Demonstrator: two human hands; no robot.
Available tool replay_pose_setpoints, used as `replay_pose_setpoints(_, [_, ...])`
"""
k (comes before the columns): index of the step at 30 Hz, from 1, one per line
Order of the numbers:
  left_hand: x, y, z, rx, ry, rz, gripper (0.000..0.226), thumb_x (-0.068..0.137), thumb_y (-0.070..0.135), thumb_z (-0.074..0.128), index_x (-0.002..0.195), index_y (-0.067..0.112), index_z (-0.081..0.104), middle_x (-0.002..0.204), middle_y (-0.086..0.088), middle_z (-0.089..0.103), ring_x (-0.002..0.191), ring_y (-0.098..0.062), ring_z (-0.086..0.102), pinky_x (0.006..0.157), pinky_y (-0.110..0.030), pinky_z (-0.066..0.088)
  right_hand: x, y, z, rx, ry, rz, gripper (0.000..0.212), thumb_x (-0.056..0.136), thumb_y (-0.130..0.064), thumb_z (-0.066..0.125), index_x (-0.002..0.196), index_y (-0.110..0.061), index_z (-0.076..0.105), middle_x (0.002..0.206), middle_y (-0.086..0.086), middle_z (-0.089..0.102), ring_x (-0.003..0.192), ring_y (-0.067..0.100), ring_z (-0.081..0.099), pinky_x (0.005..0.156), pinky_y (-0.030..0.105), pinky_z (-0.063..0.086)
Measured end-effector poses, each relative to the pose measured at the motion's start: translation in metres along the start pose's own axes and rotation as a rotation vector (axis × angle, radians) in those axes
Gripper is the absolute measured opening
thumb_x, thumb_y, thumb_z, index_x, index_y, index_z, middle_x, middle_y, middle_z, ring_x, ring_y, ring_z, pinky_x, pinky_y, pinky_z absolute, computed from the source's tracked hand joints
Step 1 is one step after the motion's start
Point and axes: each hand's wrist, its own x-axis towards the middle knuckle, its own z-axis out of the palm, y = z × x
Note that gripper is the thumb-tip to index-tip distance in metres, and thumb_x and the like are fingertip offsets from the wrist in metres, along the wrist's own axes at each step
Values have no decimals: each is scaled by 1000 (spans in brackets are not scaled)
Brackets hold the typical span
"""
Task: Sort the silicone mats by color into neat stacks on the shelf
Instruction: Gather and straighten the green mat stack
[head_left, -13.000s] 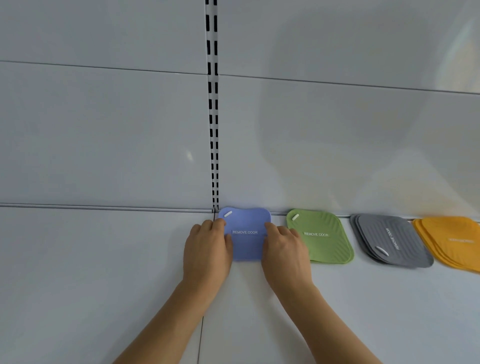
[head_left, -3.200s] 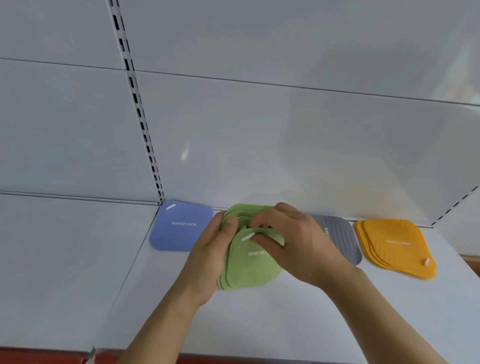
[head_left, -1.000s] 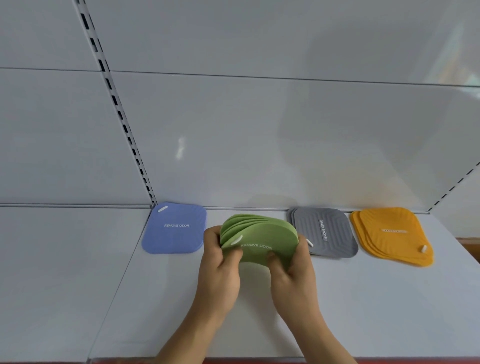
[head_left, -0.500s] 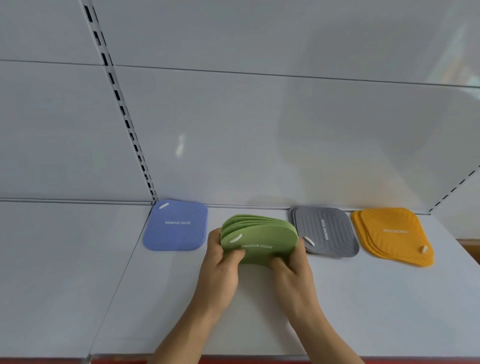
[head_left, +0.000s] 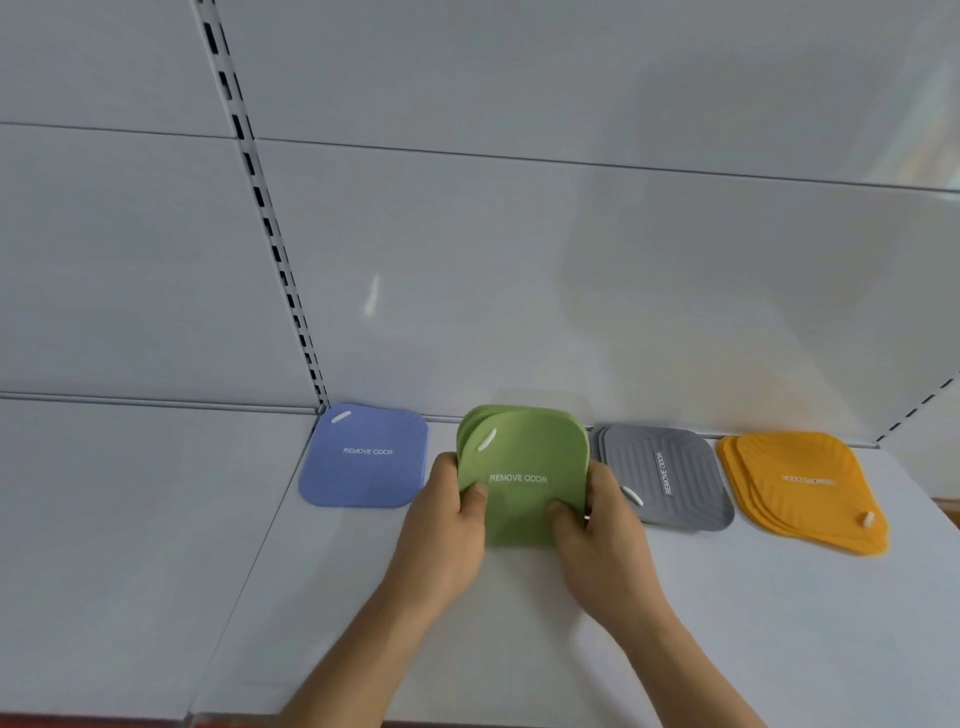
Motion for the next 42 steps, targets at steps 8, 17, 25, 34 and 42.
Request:
replay_pose_setpoints(8, [44,6,-5,374,95,105,39,100,22,60,136,17,44,103,-6,69,98,-33,66,74,-41,49,43,-10,7,-215,-8,3,22,89,-20,62,107,-32,64,72,-7,67,74,14,61,55,26,41])
replay_pose_setpoints(17, [54,-7,6,539,153,240,46,97,28,66,136,20,42,102,-7,72,97,-35,67,74,-43,50,51,3,19,-343,48,-67,51,89,-18,60,139,-21,55,102,2,73,94,28,65,75,38,50])
replay_pose_setpoints(25, [58,-11,9,747,154,267,49,99,31,62,144,21,43,104,-8,70,97,-34,64,76,-41,47,50,11,26,-483,101,-153,36,90,-11,60,126,-8,61,97,15,63,90,41,59,71,43,47])
replay_pose_setpoints(34, [60,-23,-10,847,156,573,38,84,45,75,113,21,68,111,1,61,94,-30,61,81,-45,49,46,19,14,-763,135,-425,25,87,-38,63,100,-20,74,120,10,65,113,38,56,81,46,56])
replay_pose_setpoints(42, [55,-23,-30,916,-188,610,49,88,67,60,122,32,65,122,12,60,110,-23,57,98,-38,42,51,31,0,-735,-117,-545,43,87,-57,62,112,-23,71,127,0,64,113,29,62,95,39,55])
